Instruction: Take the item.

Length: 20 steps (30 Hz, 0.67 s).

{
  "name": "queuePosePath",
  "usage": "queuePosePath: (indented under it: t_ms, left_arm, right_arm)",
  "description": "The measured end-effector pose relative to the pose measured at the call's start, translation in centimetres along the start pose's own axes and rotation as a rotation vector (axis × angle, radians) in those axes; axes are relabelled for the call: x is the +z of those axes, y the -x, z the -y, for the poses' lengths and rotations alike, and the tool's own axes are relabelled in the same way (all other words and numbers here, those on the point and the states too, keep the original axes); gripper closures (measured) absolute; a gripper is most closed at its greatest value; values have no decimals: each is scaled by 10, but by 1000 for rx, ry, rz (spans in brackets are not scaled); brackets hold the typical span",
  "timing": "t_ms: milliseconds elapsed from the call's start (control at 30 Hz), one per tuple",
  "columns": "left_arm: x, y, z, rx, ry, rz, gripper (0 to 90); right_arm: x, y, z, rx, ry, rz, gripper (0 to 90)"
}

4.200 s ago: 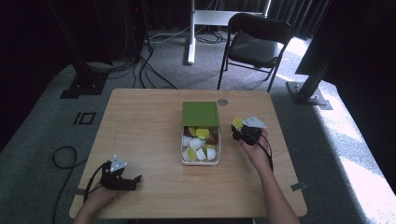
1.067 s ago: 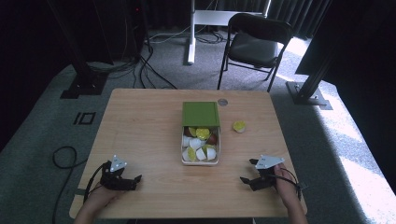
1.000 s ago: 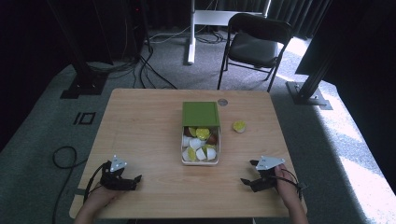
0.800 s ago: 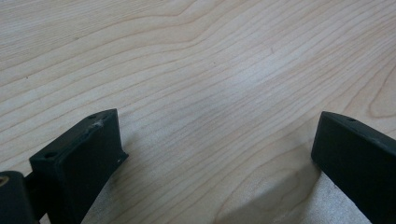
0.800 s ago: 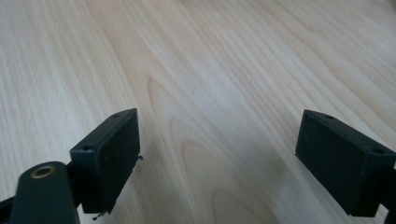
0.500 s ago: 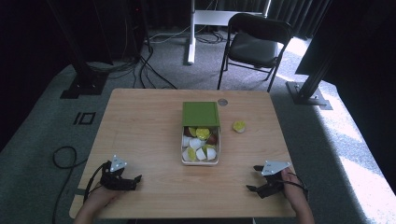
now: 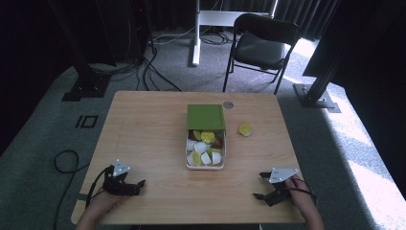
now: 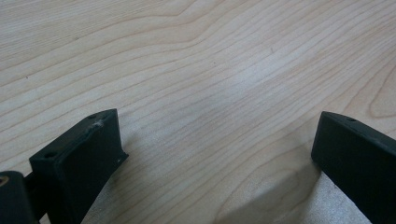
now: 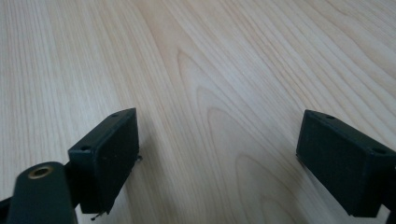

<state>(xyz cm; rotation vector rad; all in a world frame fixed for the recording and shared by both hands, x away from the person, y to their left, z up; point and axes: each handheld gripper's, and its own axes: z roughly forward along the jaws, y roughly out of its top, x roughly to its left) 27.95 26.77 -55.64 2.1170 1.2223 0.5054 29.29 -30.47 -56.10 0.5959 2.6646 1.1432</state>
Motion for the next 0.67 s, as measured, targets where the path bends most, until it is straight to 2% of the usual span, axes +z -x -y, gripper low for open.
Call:
queuePosePath:
  t_ms: [667]
  left_arm:
    - [0, 0, 0, 0, 0, 0, 28]
  right_arm:
    - [1, 0, 0, 5, 0, -2, 123]
